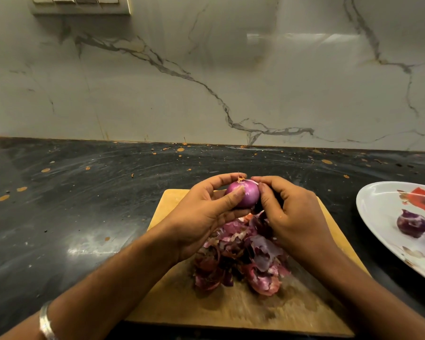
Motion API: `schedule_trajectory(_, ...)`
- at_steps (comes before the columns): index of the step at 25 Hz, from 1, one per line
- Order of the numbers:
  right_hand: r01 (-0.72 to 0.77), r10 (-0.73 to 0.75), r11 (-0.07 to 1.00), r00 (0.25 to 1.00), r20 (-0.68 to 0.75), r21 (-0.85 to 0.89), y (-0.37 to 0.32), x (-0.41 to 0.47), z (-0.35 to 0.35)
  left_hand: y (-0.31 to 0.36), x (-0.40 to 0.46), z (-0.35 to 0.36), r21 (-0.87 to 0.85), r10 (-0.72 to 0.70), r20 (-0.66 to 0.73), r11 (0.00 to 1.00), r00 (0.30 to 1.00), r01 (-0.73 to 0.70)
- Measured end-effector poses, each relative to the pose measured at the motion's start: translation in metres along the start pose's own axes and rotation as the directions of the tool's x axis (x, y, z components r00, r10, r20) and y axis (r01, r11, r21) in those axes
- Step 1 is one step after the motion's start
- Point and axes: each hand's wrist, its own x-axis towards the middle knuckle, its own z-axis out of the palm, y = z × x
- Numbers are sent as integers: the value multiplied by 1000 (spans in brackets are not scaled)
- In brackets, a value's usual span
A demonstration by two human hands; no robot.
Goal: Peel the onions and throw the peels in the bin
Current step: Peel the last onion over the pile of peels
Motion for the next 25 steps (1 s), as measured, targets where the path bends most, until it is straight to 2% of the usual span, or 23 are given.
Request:
schedule_trajectory(5, 1, -5, 999, 998, -66, -51, 0, 1, 2, -1, -2, 3, -3, 30, 11, 1000, 999, -30)
schedule_trajectory(8, -135, 140, 989, 988, -72, 66, 4, 4, 2, -1, -2, 3, -7, 36, 28, 999, 999, -36)
schedule_trajectory(11, -204, 210, 965, 978, -19, 166, 6, 6, 2, 0, 0, 3, -46, 18, 39, 999, 999, -16)
schedule_trajectory(15, -195, 196, 946, 980, 24, 257, 4, 7, 0, 0, 2, 0, -115, 21, 28, 993, 999, -17)
schedule_trajectory(20, -189, 191, 957, 981, 10, 221, 6, 5, 3, -2, 4, -1, -84, -6, -18, 996, 1000, 4)
schedule_trajectory(25, -250, 257, 899, 966, 30, 359, 7, 6, -2, 2, 4, -1, -211, -11, 46, 977, 999, 21)
